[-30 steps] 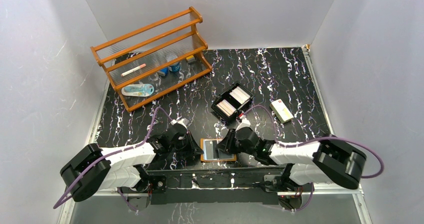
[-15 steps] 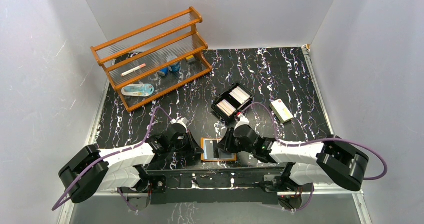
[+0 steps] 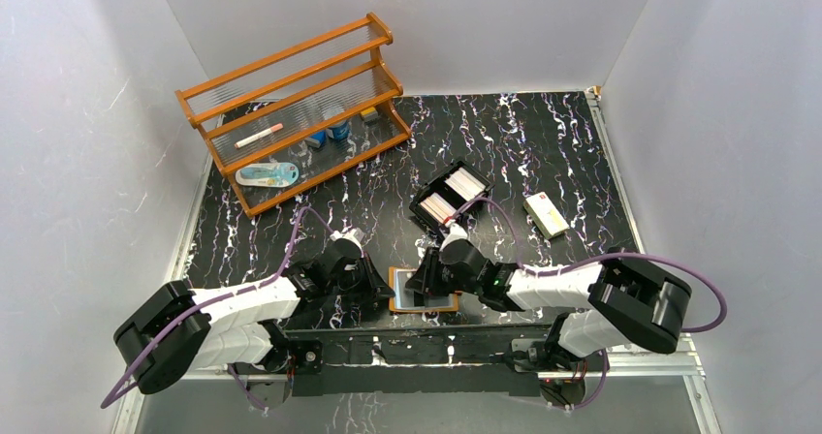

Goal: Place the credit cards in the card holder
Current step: Insert the credit card into the card holder.

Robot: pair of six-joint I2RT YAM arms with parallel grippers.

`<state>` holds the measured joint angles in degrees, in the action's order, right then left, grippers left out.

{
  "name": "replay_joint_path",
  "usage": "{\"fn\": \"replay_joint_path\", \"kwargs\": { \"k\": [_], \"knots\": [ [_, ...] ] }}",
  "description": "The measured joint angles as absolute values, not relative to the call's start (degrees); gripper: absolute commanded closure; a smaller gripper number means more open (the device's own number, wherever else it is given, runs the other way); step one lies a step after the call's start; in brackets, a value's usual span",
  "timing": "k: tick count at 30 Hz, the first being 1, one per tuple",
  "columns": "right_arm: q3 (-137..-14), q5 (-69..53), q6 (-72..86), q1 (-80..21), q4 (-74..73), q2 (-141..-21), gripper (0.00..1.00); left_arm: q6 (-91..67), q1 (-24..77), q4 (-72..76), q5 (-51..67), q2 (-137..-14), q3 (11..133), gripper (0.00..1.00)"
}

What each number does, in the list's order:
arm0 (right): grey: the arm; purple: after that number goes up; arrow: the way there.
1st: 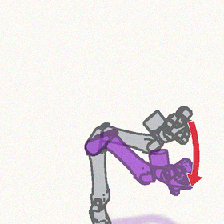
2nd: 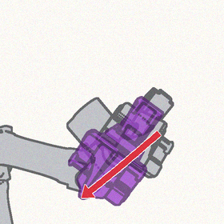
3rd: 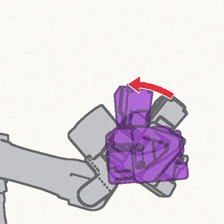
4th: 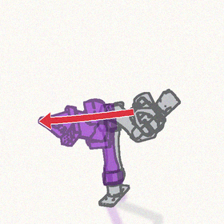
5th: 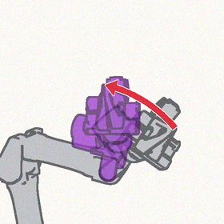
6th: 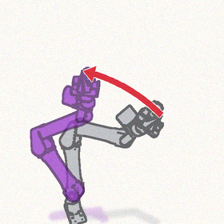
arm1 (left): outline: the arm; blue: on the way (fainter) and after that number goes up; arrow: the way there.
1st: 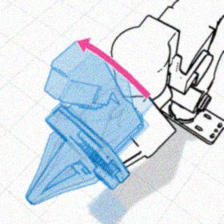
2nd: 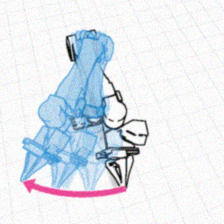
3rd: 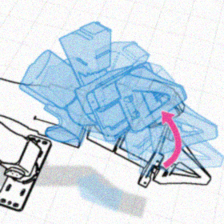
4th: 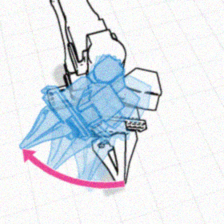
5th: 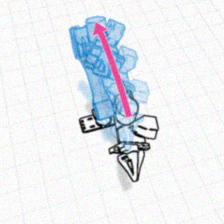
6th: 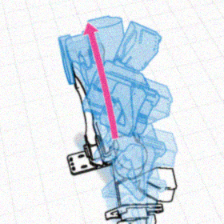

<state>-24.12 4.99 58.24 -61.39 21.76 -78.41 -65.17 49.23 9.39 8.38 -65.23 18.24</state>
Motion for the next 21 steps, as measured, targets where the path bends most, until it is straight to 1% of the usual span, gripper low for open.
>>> {"fn": "replay_joint_path", "kwargs": {
  "k": [4, 9, 21],
  "knots": [
    [-24.1, 4.1, 58.7, -62.0, 23.0, -78.7, 0.63, -65.1, 49.2, 9.2, 8.3, -65.2, 18.2, 1.00],
    [-24.3, 5.5, 58.5, -62.3, 21.6, -78.2, 0.54, -64.9, 49.2, 8.5, 8.0, -65.0, 18.2, 1.00],
    [-24.6, 9.7, 58.2, -62.3, 16.8, -76.1, 0.53, -64.9, 49.2, 8.2, 7.9, -64.3, 18.2, 1.00]
  ]
}}
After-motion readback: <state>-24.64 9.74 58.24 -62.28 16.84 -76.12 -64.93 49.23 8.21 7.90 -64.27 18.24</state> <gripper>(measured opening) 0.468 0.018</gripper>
